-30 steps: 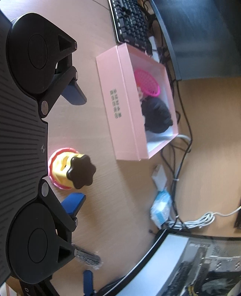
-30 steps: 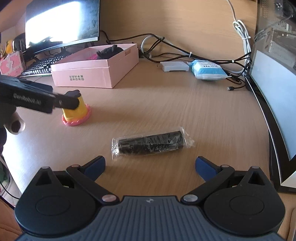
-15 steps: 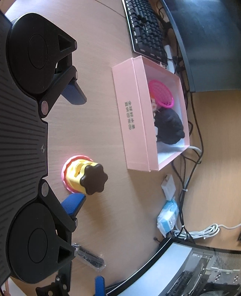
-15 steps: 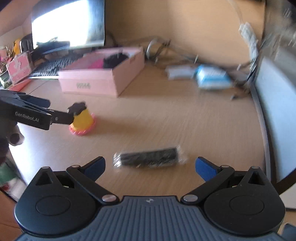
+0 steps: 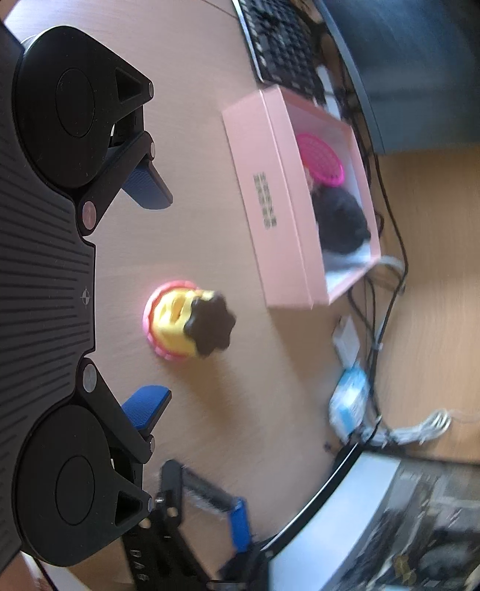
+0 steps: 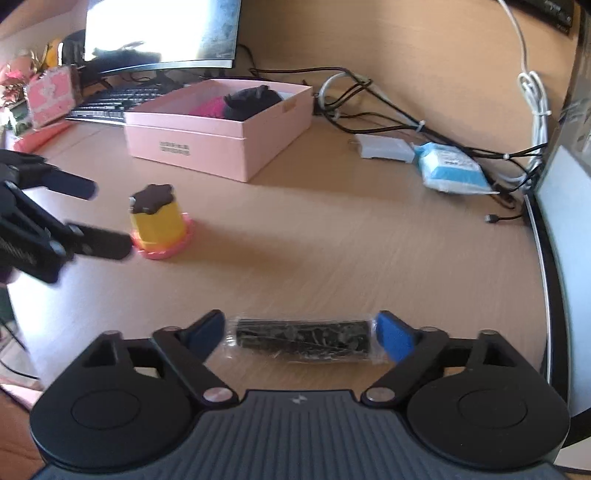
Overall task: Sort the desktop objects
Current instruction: 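Grasp the black wrapped bar with the right tool and hold it, then carry the pudding toy into the pink box with the left tool while the right tool holds the black bar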
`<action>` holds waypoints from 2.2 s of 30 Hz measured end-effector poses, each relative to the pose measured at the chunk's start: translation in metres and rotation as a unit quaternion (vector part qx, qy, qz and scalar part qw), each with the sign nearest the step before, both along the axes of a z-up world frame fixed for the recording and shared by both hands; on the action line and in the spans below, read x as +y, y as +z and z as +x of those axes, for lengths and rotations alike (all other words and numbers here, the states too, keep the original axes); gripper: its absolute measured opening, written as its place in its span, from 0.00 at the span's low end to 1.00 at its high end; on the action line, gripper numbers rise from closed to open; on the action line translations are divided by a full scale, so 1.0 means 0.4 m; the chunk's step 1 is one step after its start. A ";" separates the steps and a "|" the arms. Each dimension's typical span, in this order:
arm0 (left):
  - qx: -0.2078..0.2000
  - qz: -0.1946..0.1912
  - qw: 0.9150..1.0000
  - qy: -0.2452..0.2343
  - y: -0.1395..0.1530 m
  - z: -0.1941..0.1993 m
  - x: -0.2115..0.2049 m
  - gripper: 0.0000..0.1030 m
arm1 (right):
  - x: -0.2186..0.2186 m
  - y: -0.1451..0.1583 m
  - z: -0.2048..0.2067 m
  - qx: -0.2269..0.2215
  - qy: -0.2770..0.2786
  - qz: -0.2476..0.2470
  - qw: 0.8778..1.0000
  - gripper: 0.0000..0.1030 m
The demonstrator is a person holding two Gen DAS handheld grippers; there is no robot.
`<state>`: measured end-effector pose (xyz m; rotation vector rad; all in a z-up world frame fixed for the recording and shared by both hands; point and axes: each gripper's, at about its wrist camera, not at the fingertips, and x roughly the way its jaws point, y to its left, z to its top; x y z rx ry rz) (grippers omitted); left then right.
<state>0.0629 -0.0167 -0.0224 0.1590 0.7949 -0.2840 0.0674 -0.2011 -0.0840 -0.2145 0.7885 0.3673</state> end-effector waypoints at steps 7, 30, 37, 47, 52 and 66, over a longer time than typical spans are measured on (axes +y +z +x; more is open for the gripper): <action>-0.023 0.018 0.999 -0.012 -0.022 0.037 -0.051 1.00 | 0.005 0.038 -0.030 -0.011 -0.021 0.016 1.000 0.84; 0.012 -0.003 1.000 -0.010 -0.047 0.065 -0.058 0.59 | 0.022 0.075 -0.076 -0.026 -0.025 0.016 0.999 0.84; 0.011 0.004 0.999 -0.030 -0.032 0.016 -0.044 0.59 | 0.047 0.092 -0.080 -0.026 -0.005 0.008 1.000 0.84; -0.103 0.036 0.994 -0.001 0.130 -0.074 0.046 0.59 | 0.102 0.211 -0.090 -0.097 0.064 0.002 0.993 0.84; -0.193 0.035 0.980 0.034 0.271 -0.036 0.101 0.59 | 0.109 0.364 -0.053 -0.200 0.052 0.043 0.978 0.84; -0.201 0.008 0.978 0.046 0.287 0.320 0.235 0.59 | 0.284 0.372 0.232 -0.208 0.043 0.108 0.971 0.84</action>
